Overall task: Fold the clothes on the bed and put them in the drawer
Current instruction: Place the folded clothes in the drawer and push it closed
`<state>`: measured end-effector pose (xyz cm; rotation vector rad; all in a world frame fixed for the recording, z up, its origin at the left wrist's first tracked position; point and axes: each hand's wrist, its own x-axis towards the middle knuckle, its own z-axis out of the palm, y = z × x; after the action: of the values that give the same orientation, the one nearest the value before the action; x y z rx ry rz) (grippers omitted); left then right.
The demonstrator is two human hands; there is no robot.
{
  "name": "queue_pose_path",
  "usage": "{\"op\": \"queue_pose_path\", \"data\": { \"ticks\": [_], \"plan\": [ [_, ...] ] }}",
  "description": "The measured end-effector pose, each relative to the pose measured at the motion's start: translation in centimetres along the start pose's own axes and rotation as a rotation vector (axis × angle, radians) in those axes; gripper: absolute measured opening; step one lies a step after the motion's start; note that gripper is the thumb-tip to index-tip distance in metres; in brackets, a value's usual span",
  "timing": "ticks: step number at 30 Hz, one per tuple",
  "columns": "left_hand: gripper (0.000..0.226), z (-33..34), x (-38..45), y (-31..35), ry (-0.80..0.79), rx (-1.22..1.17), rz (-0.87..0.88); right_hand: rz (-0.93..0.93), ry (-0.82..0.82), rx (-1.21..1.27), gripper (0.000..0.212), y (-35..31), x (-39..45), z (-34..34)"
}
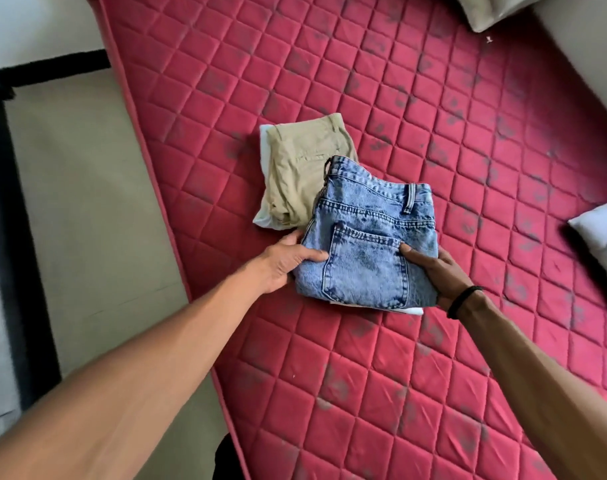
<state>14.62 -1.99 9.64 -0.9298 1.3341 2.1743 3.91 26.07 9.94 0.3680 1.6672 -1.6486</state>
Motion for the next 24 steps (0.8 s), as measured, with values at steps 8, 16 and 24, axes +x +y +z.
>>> {"op": "queue_pose_path", "data": {
  "ticks": [8,16,24],
  "plan": [
    [0.072,-11.7,-11.1,-3.3,0.298,0.124,0.014,0.003,-0.262,-0.227,0.042,0.5,-1.3,14.8],
    [0.078,-22.3,-25.8,-11.7,0.448,-0.095,0.062,0.083,-0.561,-0.445,0.046,6.1,-5.3,30.8],
    [0.110,-29.8,-41.4,-29.3,0.850,-0.332,0.089,0.213,-0.920,-0.774,0.045,17.6,-14.4,47.5]
  ]
}}
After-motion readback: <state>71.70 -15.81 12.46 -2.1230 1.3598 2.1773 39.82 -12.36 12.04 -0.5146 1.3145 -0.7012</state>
